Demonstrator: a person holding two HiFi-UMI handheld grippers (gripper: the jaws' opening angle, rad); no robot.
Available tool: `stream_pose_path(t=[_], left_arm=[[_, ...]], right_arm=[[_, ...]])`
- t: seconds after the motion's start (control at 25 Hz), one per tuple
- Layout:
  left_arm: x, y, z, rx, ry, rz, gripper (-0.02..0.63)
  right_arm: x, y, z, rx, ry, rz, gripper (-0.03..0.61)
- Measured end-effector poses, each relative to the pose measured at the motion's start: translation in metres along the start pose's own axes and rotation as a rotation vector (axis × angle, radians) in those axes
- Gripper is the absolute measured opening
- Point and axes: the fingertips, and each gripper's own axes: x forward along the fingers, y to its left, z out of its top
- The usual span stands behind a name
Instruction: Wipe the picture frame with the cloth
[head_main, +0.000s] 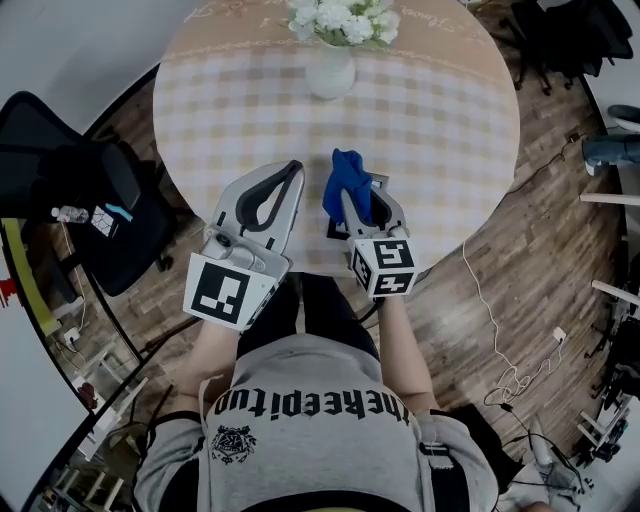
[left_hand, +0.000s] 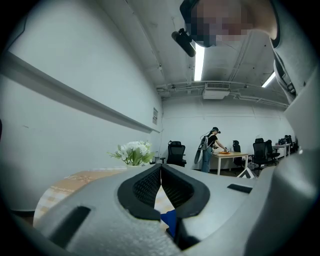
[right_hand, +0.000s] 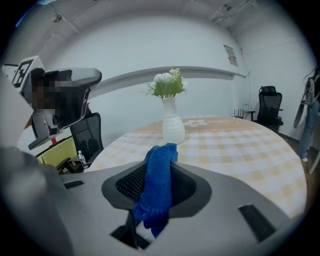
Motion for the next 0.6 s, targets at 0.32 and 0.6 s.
stream_pose_path(t=[0.32, 0.6], left_arm=[[-0.013, 0.020, -0.002, 0.016, -0.002, 0.072, 0.017], [-0.022, 0.028, -0.004, 0.012, 0.010, 0.107, 0.017]], right_arm=[[0.035, 0.001, -0.037, -0.046, 0.182, -0.010, 0.129], [0.044, -0.003, -0.053, -0.108, 0.271, -0.038, 0.123]])
